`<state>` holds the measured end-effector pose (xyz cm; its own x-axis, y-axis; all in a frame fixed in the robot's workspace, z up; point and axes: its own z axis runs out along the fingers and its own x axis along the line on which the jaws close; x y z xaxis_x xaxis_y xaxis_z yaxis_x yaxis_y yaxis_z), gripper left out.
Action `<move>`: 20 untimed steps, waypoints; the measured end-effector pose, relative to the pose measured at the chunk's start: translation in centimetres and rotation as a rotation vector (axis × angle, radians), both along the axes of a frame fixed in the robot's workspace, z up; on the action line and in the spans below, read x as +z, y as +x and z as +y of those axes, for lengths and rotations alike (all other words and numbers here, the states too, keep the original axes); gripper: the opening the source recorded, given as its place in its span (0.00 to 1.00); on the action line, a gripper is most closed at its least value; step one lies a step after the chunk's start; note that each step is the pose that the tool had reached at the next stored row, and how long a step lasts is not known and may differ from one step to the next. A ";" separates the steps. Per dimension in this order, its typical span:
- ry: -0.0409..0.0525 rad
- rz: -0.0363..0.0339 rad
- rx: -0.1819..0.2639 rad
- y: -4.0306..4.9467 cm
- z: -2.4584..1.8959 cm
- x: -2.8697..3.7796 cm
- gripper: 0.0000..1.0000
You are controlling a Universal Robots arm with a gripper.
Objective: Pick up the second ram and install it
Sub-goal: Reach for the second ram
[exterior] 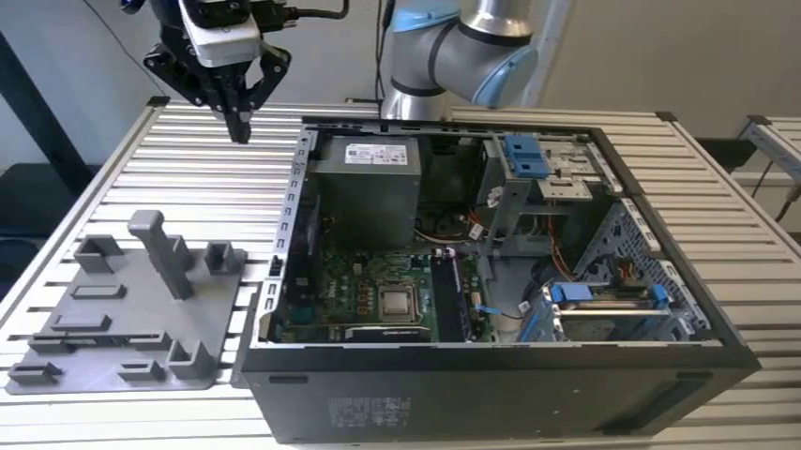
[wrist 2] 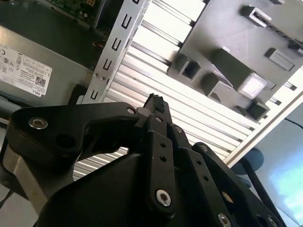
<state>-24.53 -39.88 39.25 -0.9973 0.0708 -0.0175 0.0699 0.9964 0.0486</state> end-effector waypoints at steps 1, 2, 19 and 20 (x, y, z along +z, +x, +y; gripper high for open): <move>0.0000 0.0000 0.000 -0.24 0.00 0.00 0.11; 0.0000 0.0000 0.000 -0.48 0.00 0.00 0.11; 0.0000 0.0000 0.000 -5.01 0.00 -0.01 0.11; 0.0000 0.0000 0.000 -5.28 0.00 -0.01 0.11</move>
